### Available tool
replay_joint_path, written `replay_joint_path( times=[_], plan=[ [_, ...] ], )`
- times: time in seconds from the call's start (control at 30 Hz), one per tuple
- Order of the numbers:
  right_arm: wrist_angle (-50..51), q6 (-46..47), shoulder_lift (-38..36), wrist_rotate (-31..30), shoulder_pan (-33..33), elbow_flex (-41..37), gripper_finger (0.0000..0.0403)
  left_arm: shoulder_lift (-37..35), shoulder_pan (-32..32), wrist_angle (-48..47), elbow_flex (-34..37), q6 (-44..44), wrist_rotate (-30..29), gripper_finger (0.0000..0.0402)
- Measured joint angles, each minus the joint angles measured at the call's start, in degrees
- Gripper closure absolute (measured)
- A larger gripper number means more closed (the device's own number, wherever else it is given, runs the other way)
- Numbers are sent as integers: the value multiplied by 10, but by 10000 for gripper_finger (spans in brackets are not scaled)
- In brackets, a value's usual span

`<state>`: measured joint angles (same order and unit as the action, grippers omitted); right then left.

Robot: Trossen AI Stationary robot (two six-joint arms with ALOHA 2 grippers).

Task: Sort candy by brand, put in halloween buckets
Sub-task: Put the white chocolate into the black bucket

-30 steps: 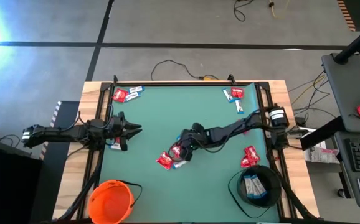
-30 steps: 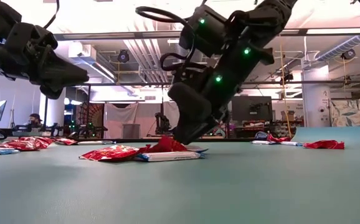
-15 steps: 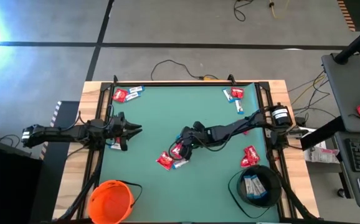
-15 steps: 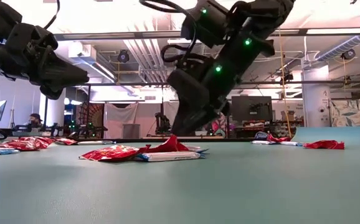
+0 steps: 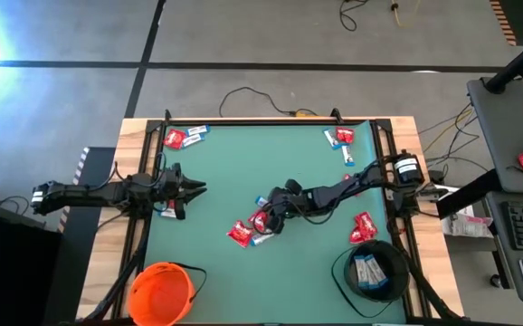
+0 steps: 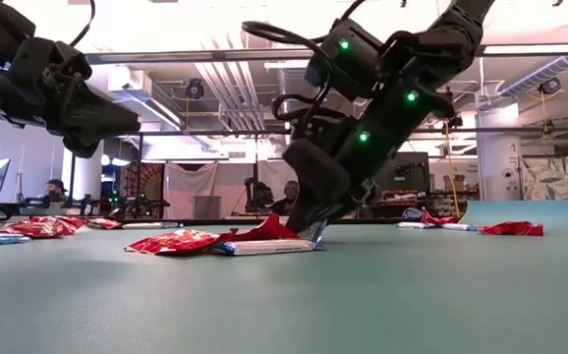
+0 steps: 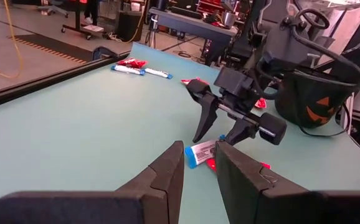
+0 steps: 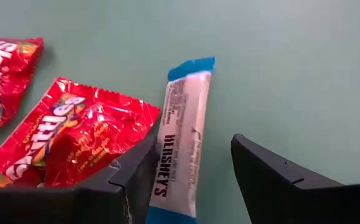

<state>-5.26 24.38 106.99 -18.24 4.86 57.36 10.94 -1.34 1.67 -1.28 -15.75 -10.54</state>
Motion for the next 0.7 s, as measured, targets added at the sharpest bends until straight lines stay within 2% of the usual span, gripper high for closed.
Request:
replay_joint_path(
  times=[0.27, 0.5, 0.7],
  plan=[
    [-7, -17, -1, 0, 5, -21, 209, 0, 0, 0, 0, 0, 0, 326],
    [-23, -80, -2, -2, 14, -41, 211, 0, 0, 0, 0, 0, 0, 326],
    [-23, -84, -3, 0, 11, -59, 250, 0, 0, 0, 0, 0, 0, 326]
  ],
)
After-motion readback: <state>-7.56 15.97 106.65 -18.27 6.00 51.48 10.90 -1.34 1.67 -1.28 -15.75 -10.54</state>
